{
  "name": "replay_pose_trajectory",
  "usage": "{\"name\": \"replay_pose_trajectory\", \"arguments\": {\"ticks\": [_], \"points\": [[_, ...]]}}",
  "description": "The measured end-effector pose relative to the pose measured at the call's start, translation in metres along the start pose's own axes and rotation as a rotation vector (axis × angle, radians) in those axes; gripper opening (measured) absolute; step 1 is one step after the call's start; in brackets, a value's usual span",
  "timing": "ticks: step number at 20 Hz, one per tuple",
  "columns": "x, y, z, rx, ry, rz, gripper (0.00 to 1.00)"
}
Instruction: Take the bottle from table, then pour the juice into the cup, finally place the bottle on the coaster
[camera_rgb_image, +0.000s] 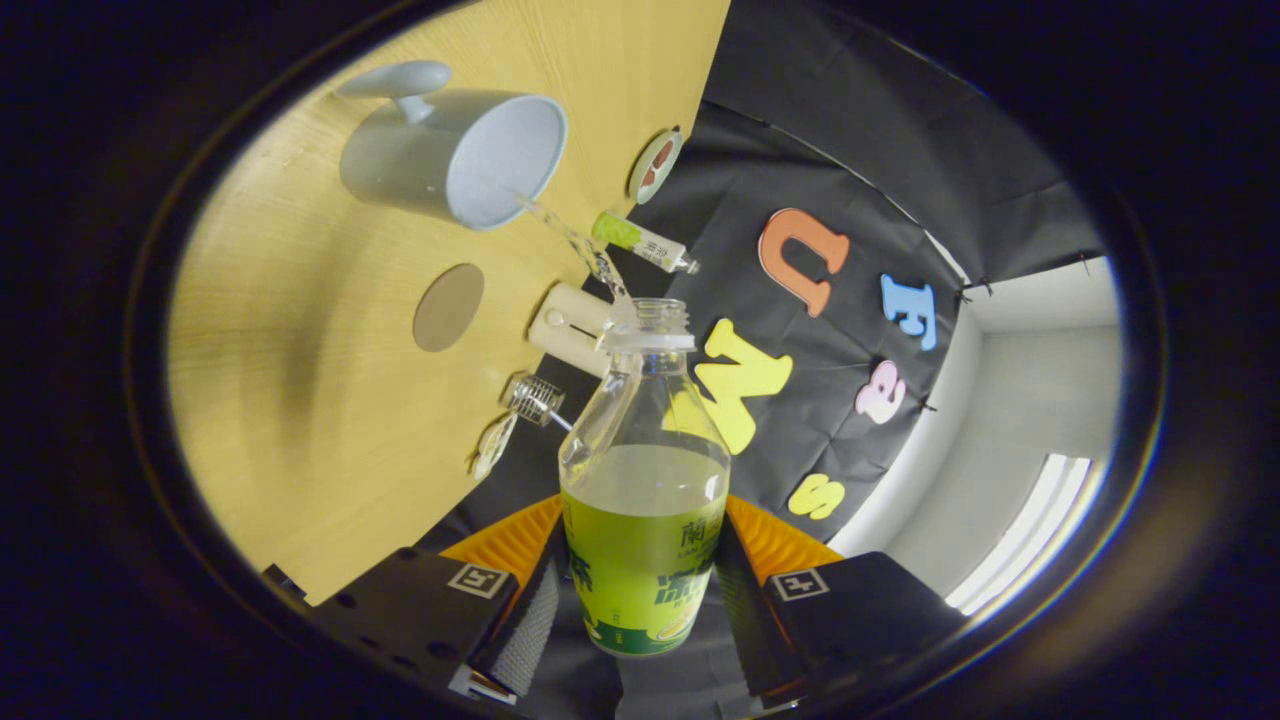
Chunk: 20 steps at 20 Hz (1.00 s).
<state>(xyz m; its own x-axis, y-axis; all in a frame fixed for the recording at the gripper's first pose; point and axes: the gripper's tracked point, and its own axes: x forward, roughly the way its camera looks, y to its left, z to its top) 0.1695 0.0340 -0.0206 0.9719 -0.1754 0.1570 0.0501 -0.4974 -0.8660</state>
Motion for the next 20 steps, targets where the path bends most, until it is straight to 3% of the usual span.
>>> {"name": "replay_pose_trajectory", "arguments": {"ticks": [20], "points": [[-0.005, -0.059, -0.002, -0.103, -0.010, -0.231, 0.80]]}}
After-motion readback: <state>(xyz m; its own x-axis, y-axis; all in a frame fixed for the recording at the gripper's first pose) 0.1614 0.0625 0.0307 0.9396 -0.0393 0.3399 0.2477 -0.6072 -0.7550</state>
